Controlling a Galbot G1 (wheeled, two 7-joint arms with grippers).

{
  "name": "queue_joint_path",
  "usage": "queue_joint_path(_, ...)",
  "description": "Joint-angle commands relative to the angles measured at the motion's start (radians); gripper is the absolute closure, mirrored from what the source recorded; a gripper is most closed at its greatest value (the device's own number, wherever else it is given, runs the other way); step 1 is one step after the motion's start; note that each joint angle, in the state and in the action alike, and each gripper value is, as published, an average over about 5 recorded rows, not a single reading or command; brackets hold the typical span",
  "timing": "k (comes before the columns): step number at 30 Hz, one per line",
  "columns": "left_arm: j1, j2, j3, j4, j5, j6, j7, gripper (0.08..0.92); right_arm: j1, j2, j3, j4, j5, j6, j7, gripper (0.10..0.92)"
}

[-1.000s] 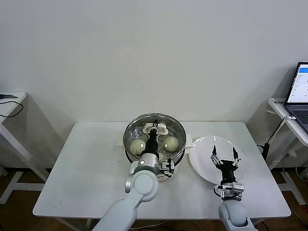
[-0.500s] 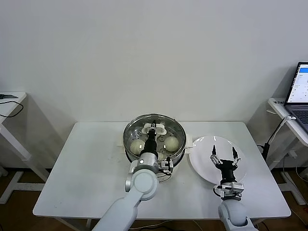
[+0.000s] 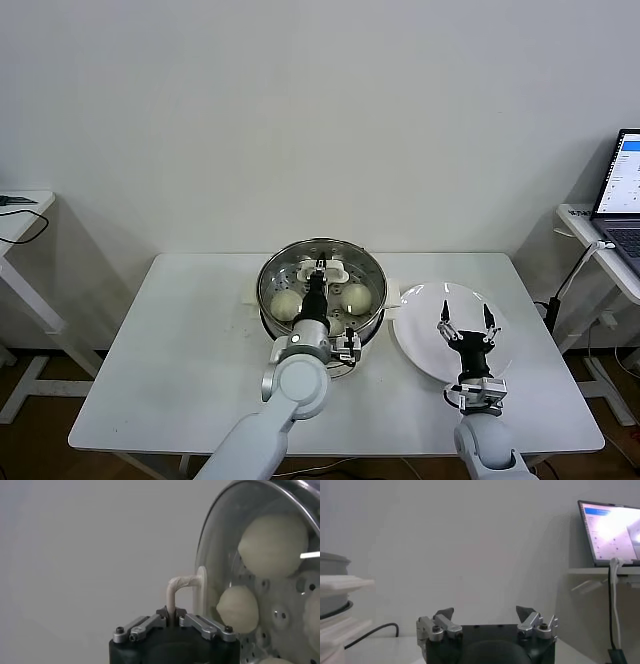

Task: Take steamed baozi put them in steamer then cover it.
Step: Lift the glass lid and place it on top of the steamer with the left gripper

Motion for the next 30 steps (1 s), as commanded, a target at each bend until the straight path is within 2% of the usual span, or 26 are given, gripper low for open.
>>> queue_joint_path(1, 0.002, -0.002, 0.0, 0.009, -0.013, -0.004, -0.014, 0.806, 0.001, 0.0, 0.001, -0.001, -0.002, 0.001, 0.0, 0.203)
queue_joint_path(12, 0.009, -0.002, -0.007, 0.015, -0.007, -0.007, -0.029, 0.79, 0.002, -0.002, 0.002, 0.001, 0.0, 0.001, 0.0, 0.203)
queue_joint_path(21, 0.031, 0.017, -0.007, -0.046, -0.011, -0.001, -0.023, 0.55, 0.0, -0.001, -0.001, 0.003, -0.001, 0.001, -0.001, 0.203)
queue_joint_path(26, 0.063, 0.066, -0.002, -0.15, -0.047, 0.01, -0.02, 0.415, 0.002, -0.004, 0.002, 0.005, -0.003, 0.0, 0.001, 0.203)
queue_joint_path(30, 0.098, 0.127, -0.003, -0.251, -0.111, 0.026, -0.016, 0.362, 0.008, -0.01, 0.005, 0.009, -0.018, -0.007, 0.014, 0.203)
